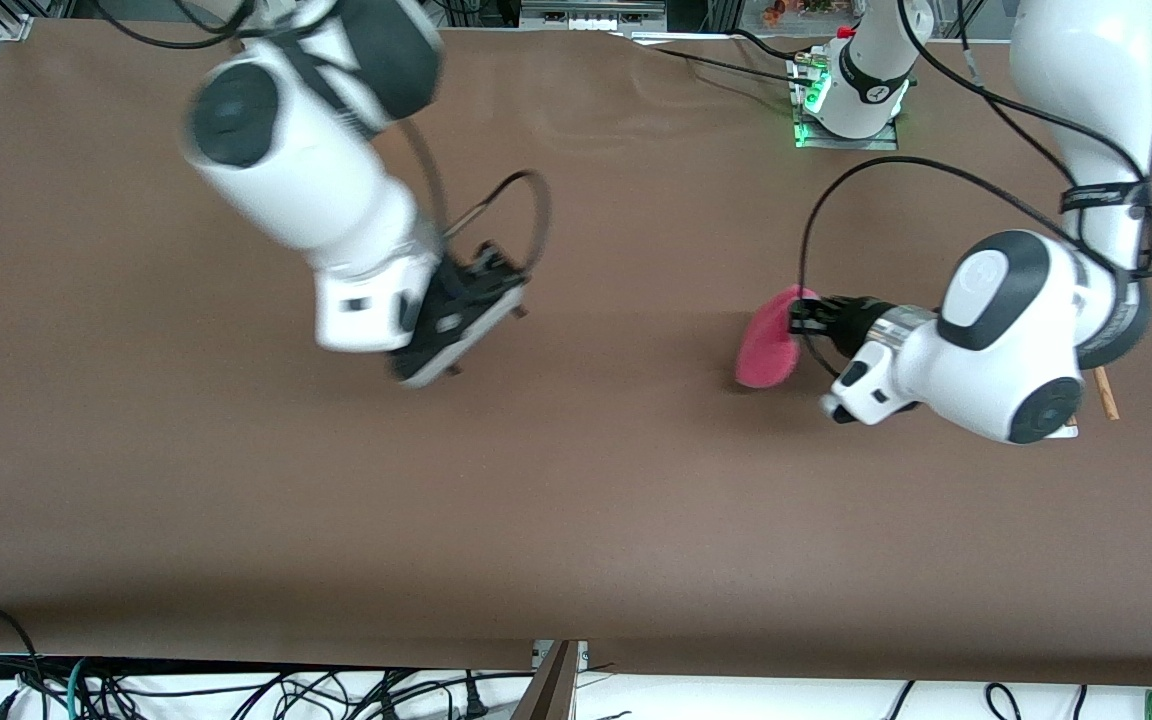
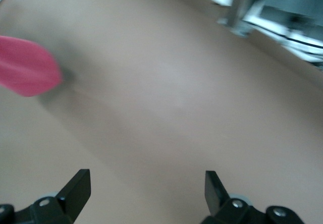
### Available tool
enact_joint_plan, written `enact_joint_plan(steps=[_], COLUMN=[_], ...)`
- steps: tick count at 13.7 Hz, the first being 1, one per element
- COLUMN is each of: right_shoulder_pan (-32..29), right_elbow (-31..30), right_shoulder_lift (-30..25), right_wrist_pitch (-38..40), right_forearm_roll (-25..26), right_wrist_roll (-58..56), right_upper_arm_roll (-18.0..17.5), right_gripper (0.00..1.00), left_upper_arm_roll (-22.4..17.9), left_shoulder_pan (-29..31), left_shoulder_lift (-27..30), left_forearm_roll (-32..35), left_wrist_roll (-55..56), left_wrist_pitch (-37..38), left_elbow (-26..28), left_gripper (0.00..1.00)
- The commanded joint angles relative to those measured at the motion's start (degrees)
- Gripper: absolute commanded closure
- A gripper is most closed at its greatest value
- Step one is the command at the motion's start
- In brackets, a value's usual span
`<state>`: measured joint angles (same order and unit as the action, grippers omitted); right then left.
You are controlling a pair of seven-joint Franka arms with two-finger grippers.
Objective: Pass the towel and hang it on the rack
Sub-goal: 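Carry the towel to the rack while the right gripper withdraws, then drape the towel over the wooden sticks and open the left gripper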
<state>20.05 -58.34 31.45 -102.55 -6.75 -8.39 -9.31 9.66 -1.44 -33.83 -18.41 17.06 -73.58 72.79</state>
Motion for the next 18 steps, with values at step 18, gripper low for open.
enact_joint_plan(steps=[18], right_shoulder_pan=[-22.25], right_elbow=[-24.62], right_shoulder_lift=[-24.5], right_wrist_pitch=[22.47], right_forearm_roll=[11.77], right_wrist_roll=[1.09], right_upper_arm_roll=[5.27], right_gripper=[0.0], left_upper_arm_roll=[-0.17], left_shoulder_pan=[36.23], left_shoulder_lift=[-2.19], left_forearm_roll=[20.69], left_wrist_roll=[-63.35], left_wrist_pitch=[-3.14], left_elbow=[-0.19], left_gripper=[1.0])
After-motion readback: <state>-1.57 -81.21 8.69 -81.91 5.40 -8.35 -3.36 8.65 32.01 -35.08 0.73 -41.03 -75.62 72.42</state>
